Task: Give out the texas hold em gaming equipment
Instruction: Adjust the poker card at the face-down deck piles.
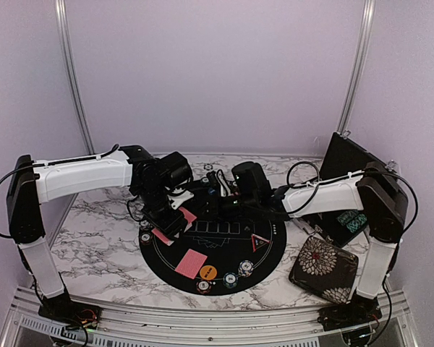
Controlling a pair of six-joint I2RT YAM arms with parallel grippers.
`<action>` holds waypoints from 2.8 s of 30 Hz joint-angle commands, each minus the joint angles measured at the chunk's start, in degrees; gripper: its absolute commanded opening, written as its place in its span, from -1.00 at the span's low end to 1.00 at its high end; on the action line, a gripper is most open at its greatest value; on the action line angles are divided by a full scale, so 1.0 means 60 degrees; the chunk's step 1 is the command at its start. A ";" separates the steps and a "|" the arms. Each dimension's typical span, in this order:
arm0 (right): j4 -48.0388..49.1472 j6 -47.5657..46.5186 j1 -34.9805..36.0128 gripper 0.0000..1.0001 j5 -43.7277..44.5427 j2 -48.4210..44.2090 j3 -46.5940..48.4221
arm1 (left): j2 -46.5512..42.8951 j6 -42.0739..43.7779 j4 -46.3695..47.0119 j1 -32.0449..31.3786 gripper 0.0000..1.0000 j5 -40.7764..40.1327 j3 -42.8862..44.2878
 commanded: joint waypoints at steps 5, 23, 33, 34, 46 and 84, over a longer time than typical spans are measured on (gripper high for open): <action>-0.0130 -0.0254 0.0242 -0.78 0.0095 -0.0136 0.0585 | -0.0119 0.0103 -0.0056 0.0007 -0.07 0.0047 0.0294; -0.0129 -0.0229 0.0149 -0.75 -0.0096 -0.0170 0.0456 | -0.0105 0.0059 -0.0067 0.0001 -0.07 0.0180 0.0094; 0.1048 0.0466 -0.0310 -0.62 -0.0922 -0.0618 -0.0806 | 0.0262 -0.0222 -0.0185 0.0109 -0.07 0.0132 -0.0138; 0.1177 0.0516 -0.0351 -0.58 -0.0958 -0.0650 -0.0916 | 0.0301 -0.0230 -0.0186 0.0132 -0.07 0.0205 -0.0112; -0.0441 -0.2620 0.0758 -0.62 0.1825 -0.2285 -0.1180 | 0.0631 -0.0528 -0.0261 0.0469 -0.07 0.0381 0.0020; -0.6667 -0.6308 0.4620 -1.00 0.7955 0.3661 0.7212 | 0.0914 -0.0665 -0.0667 0.0548 -0.07 0.0612 0.0466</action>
